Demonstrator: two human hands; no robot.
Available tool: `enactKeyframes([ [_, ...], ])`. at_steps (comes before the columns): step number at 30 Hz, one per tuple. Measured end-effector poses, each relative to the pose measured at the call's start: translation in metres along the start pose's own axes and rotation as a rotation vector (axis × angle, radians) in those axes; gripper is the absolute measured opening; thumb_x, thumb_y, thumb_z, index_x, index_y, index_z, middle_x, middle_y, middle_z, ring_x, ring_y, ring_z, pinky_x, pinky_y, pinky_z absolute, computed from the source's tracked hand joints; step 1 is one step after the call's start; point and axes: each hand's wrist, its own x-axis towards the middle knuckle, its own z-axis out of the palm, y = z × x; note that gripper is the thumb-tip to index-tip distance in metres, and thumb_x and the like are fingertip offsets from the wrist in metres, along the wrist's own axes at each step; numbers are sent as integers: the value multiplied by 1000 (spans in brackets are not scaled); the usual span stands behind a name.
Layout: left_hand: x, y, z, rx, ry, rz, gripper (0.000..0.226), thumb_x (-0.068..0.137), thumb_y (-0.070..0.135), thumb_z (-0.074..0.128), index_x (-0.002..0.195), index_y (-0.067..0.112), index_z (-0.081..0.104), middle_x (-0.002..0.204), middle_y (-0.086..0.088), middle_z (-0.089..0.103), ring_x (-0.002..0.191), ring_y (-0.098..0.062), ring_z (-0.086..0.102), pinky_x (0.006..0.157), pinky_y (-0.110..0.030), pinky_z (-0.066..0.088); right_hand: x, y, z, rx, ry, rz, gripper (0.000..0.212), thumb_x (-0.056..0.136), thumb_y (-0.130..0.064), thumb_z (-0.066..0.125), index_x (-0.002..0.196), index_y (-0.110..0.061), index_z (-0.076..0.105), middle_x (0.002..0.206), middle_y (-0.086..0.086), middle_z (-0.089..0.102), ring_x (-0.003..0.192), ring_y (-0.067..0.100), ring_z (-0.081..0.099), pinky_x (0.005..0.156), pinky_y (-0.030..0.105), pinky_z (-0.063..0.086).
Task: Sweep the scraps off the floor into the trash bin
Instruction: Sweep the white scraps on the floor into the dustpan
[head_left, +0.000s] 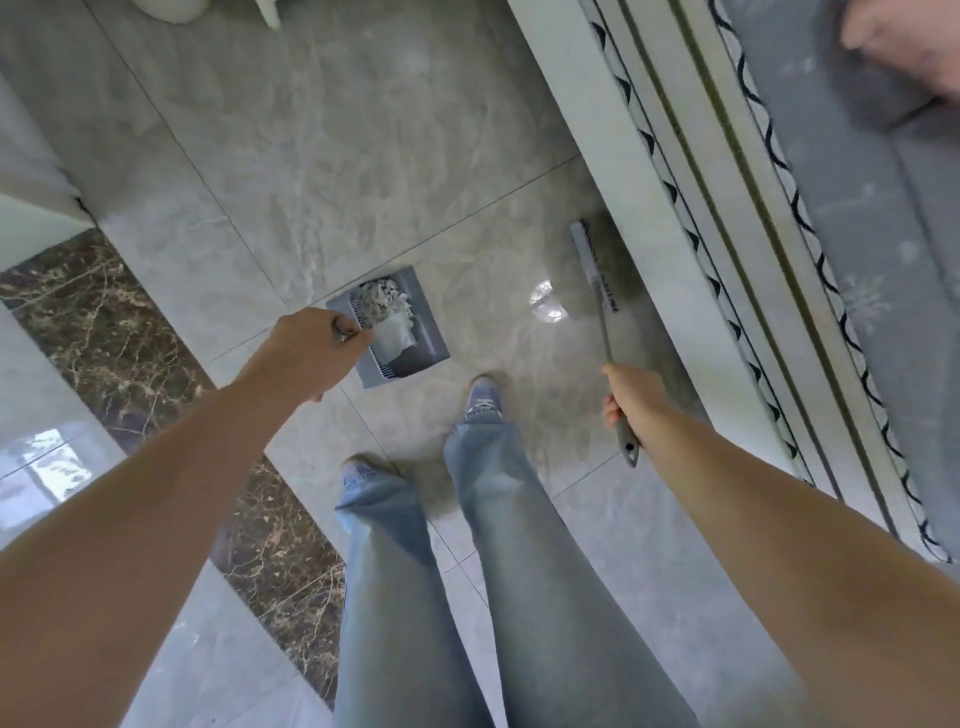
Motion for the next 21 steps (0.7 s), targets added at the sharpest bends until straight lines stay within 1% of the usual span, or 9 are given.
enactKeyframes([
  [3, 13, 36, 7, -40, 14, -26, 45, 99, 45, 47, 91, 5, 65, 66, -18, 66, 26, -11, 52, 46, -24, 40, 31, -23, -22, -158, 61, -28, 14, 84, -18, 43, 78, -9, 52, 53, 7, 46, 35, 19, 40, 41, 20, 31],
  [6, 27, 70, 12, -40, 16, -22, 39, 98, 46, 49, 96, 11, 66, 72, -15, 69, 30, -14, 55, 48, -24, 44, 50, -44, -20, -294, 90, -28, 21, 90, -7, 40, 94, -4, 60, 55, 7, 49, 40, 21, 44, 38, 20, 32],
  [8, 31, 88, 12, -43, 20, -21, 41, 98, 46, 49, 97, 9, 66, 78, -18, 70, 32, -16, 56, 48, -24, 45, 45, -44, 3, -265, 42, -49, 26, 92, -7, 41, 110, -4, 60, 58, 8, 51, 40, 20, 45, 33, 15, 30],
  [11, 35, 116, 16, -87, 28, -35, 35, 97, 44, 51, 93, 12, 65, 84, -21, 70, 38, -22, 59, 48, -26, 46, 11, -20, 35, -238, -133, -76, 40, 96, -9, 38, 134, -13, 48, 88, 16, 63, 37, 19, 47, 28, 16, 29],
  [13, 35, 129, 18, -109, 33, -38, 36, 98, 43, 51, 94, 10, 66, 81, -24, 69, 42, -25, 61, 52, -30, 51, -18, 2, 43, -186, -250, -107, 36, 99, -13, 37, 133, -13, 49, 100, 16, 65, 45, 16, 49, 31, 21, 36],
  [14, 35, 137, 20, -119, 34, -46, 36, 98, 42, 51, 94, 10, 66, 78, -23, 68, 43, -26, 62, 54, -31, 53, -27, 13, 40, -159, -289, -121, 34, 100, -15, 38, 130, -13, 52, 99, 13, 65, 51, 14, 51, 36, 21, 39],
  [17, 32, 150, 26, -162, 37, -77, 28, 98, 42, 50, 87, 20, 64, 74, -15, 68, 44, -25, 61, 53, -29, 53, -38, 40, 20, -119, -332, -146, 24, 100, -22, 38, 112, -28, 59, 74, -2, 52, 55, 13, 47, 52, 26, 40],
  [19, 30, 154, 32, -171, 37, -79, 30, 98, 41, 49, 81, 20, 63, 69, -11, 66, 41, -25, 59, 51, -27, 51, -33, 46, -5, -53, -340, -155, 24, 98, -24, 40, 102, -43, 53, 65, -3, 45, 46, 14, 43, 49, 28, 39],
  [21, 28, 156, 37, -183, 45, -80, 36, 97, 41, 49, 68, 22, 56, 59, -7, 60, 41, -26, 59, 49, -26, 48, -21, 42, -31, -69, -250, -195, 38, 97, -19, 40, 117, -51, 47, 65, -1, 49, 43, 17, 45, 40, 25, 38],
])
